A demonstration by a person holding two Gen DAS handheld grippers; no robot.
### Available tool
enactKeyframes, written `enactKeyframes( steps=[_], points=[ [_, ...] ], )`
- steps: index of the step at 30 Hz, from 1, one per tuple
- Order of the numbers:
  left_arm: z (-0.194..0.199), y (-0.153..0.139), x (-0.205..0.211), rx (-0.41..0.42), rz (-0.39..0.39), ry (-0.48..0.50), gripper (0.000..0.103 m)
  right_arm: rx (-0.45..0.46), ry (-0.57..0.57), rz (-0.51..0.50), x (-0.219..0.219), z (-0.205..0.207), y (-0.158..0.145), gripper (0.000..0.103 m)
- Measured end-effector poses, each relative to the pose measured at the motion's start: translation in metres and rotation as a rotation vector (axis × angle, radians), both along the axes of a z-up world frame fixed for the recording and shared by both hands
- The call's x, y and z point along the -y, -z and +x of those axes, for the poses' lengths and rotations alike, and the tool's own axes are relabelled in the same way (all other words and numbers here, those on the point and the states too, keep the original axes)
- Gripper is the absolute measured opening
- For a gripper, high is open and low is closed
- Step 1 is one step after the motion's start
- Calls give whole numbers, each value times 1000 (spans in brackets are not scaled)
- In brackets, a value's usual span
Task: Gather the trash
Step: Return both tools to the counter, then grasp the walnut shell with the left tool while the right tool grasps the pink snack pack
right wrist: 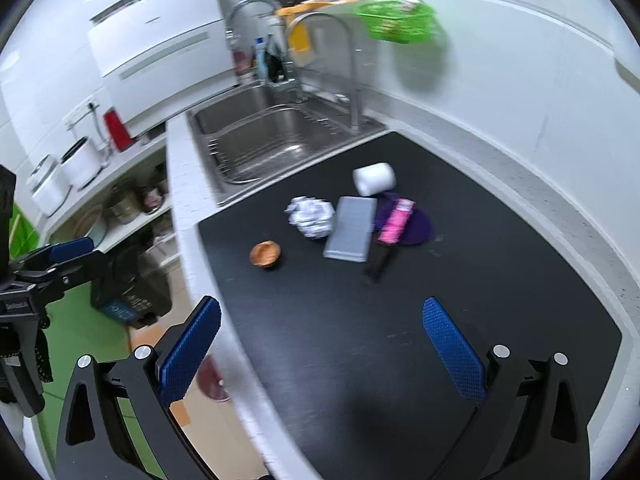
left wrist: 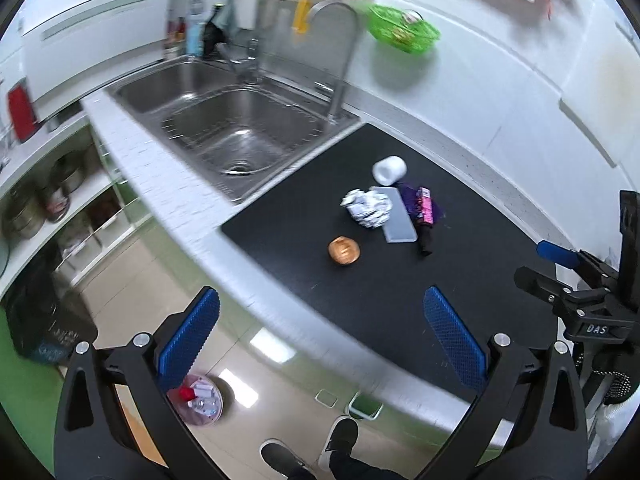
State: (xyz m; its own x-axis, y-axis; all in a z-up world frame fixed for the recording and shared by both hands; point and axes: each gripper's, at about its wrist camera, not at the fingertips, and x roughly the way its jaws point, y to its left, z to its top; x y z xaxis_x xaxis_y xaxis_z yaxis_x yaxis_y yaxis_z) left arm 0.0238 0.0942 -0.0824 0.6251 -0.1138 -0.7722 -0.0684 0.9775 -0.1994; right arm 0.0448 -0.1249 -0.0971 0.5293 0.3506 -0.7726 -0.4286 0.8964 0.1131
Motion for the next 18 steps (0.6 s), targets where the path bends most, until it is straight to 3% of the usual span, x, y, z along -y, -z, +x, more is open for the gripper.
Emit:
enactKeyframes(
  steps=[9, 18],
  points=[
    [87, 60, 42, -119, 33, 65, 100, -47, 43, 6, 35, 41, 20, 97],
    [130, 114, 60, -187, 96, 87, 100, -112, 55, -2, 51, 64, 45, 97]
  ],
)
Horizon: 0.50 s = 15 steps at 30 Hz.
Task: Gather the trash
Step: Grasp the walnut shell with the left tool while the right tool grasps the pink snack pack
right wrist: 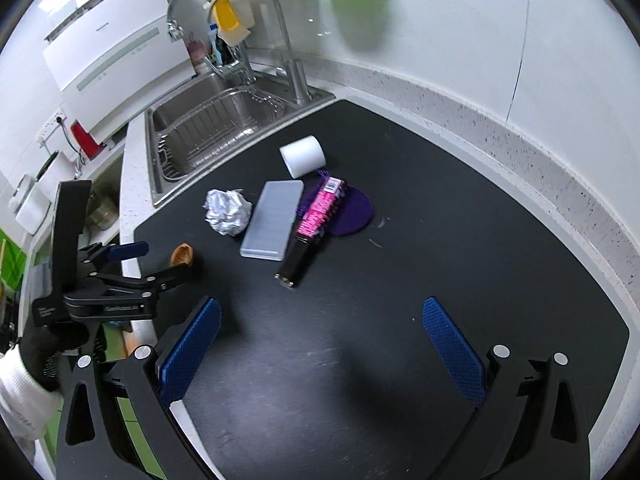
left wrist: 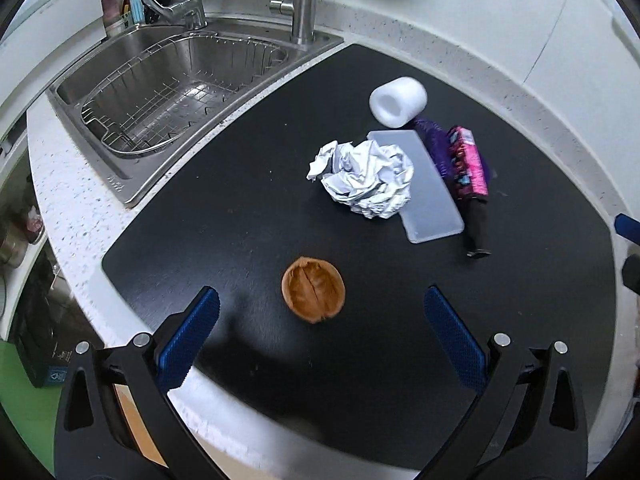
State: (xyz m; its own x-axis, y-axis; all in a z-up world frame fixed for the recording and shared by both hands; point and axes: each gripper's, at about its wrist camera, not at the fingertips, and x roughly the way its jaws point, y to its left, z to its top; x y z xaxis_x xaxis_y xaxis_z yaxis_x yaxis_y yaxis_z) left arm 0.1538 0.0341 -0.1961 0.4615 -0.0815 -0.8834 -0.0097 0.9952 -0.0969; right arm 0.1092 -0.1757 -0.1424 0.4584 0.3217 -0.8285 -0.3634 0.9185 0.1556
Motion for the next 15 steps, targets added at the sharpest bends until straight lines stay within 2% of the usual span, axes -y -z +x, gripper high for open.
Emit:
enactKeyframes(
  steps=[1, 5, 7, 9, 10, 15],
  points=[
    [3, 4, 0, -2, 6, -5, 99, -4, 1, -2, 1, 2, 2, 97],
    [5, 15, 0, -21, 37, -14, 67, -12, -3, 0, 0, 10, 6, 97],
    [5, 15, -1, -14, 58, -23, 59, -16, -7, 0, -3, 13, 8, 97],
    [5, 15, -2, -10, 55, -28, 46, -20, -12, 0, -6, 14, 9, 97],
    [6, 14, -4, -10, 56, -29, 34, -23, -15, -2, -8, 15, 11, 97],
    [7, 10, -8, -15, 27, -26, 34, -49, -18, -4, -21, 19, 19, 97]
  ],
)
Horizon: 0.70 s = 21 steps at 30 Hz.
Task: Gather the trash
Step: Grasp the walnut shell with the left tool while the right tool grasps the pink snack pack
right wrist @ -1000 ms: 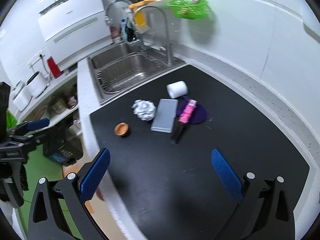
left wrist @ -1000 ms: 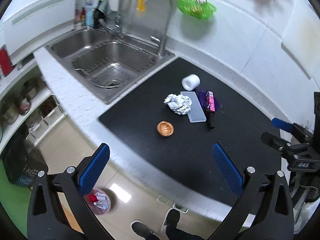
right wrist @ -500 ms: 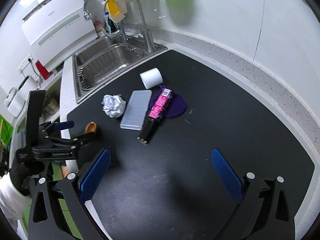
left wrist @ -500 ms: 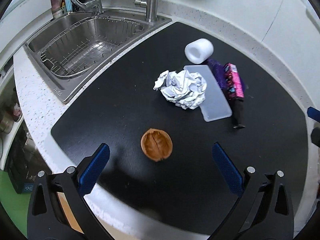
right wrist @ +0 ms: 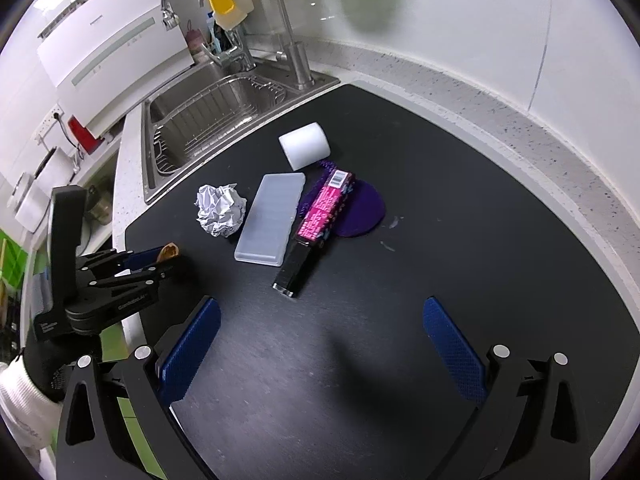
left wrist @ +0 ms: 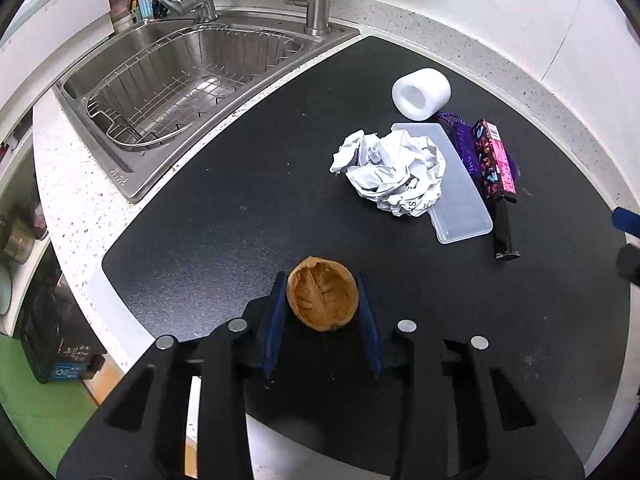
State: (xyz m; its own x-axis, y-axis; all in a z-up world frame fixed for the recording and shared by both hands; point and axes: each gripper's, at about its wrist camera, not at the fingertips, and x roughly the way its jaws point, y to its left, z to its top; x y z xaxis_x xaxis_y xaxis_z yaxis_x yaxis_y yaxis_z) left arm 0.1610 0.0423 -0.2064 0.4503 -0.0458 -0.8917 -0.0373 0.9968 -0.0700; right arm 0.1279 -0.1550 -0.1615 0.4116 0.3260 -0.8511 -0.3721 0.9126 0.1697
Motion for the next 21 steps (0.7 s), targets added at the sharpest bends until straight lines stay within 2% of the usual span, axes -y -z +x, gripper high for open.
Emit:
enactKeyframes(
  steps=[5, 9, 15, 17, 18, 20, 21],
  points=[
    [-9, -20, -5, 25, -13, 2, 34, -39, 17, -20, -17, 12, 16, 97],
    [-18, -35, -15, 48, -21, 5, 34, -69, 34, -80, -33, 21, 36, 97],
    [-28, -44, -29, 66, -34, -1, 34, -115, 85, -124, -46, 34, 59, 97],
    [-31, -45, -34, 68, -39, -3, 34, -116, 91, -134, -50, 37, 63, 91],
    [-32, -44, -36, 69, -41, -5, 34, -116, 94, -147, -52, 37, 65, 79],
    [-34, -44, -41, 68, -46, -9, 34, -95, 100, -183, -57, 39, 65, 71],
    [-35, -44, -44, 67, -50, -11, 34, -92, 102, -187, -57, 39, 65, 63]
  ],
)
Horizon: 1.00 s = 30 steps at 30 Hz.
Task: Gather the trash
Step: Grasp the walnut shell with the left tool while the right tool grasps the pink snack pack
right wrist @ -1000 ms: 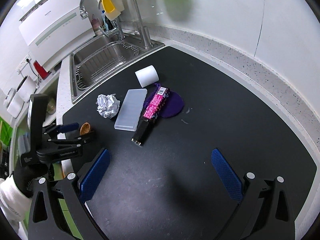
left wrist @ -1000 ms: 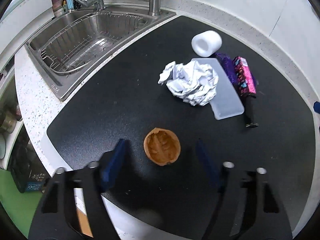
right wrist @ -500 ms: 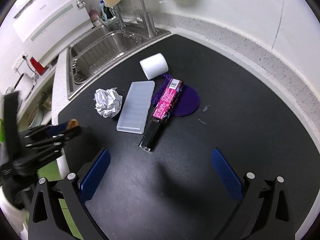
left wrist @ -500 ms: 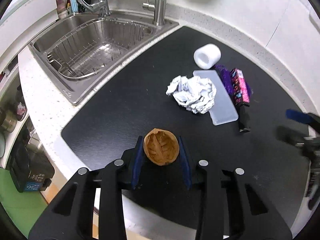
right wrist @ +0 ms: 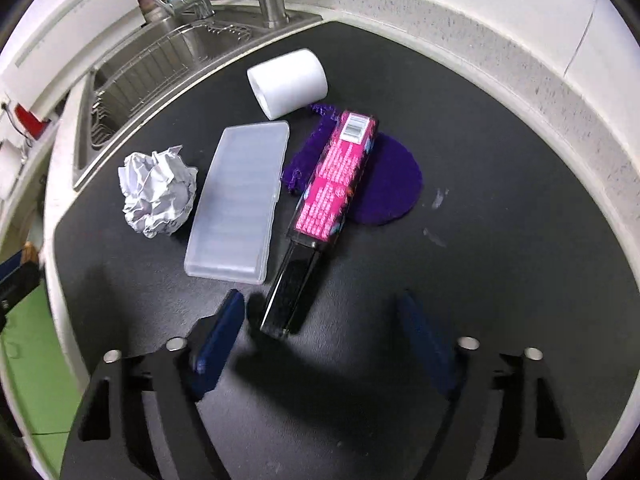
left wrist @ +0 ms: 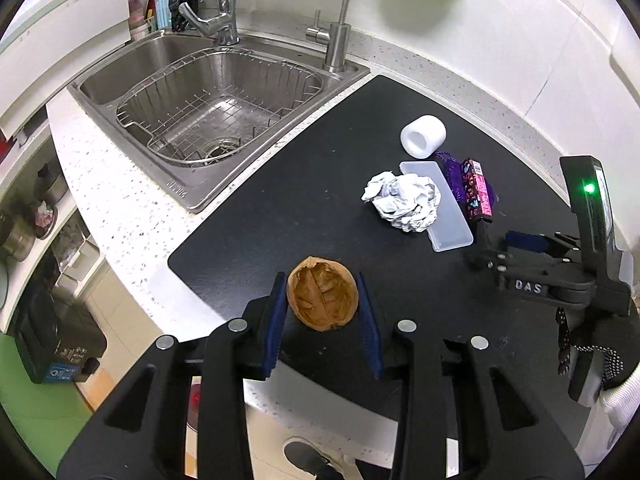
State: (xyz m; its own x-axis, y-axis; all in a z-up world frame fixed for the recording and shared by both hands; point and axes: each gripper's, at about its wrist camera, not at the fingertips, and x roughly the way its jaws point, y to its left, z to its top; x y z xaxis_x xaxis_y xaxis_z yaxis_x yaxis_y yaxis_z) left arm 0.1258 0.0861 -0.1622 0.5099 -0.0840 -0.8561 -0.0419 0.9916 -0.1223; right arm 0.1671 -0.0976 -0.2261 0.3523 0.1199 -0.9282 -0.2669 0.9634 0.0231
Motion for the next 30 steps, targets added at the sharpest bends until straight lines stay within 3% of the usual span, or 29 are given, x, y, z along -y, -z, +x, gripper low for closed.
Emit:
enactKeyframes(
  steps=[3, 4, 11, 19, 30],
  points=[
    [-2, 0, -5, 2, -3, 0, 34, 6, 3, -12, 0, 2, -3, 21],
    [-3, 0, -6, 4, -5, -1, 34, -1, 3, -10, 1, 2, -3, 18],
    [-4, -6, -8, 18, -19, 2, 34, 18, 3, 16, 12, -5, -12, 16],
    [-10, -19, 1, 39, -29, 21, 34, 88, -21, 49, 23, -25, -46, 16],
    [-54, -42, -21, 57, -3, -42, 34, 175, -225, 114, -24, -72, -104, 16]
  ],
)
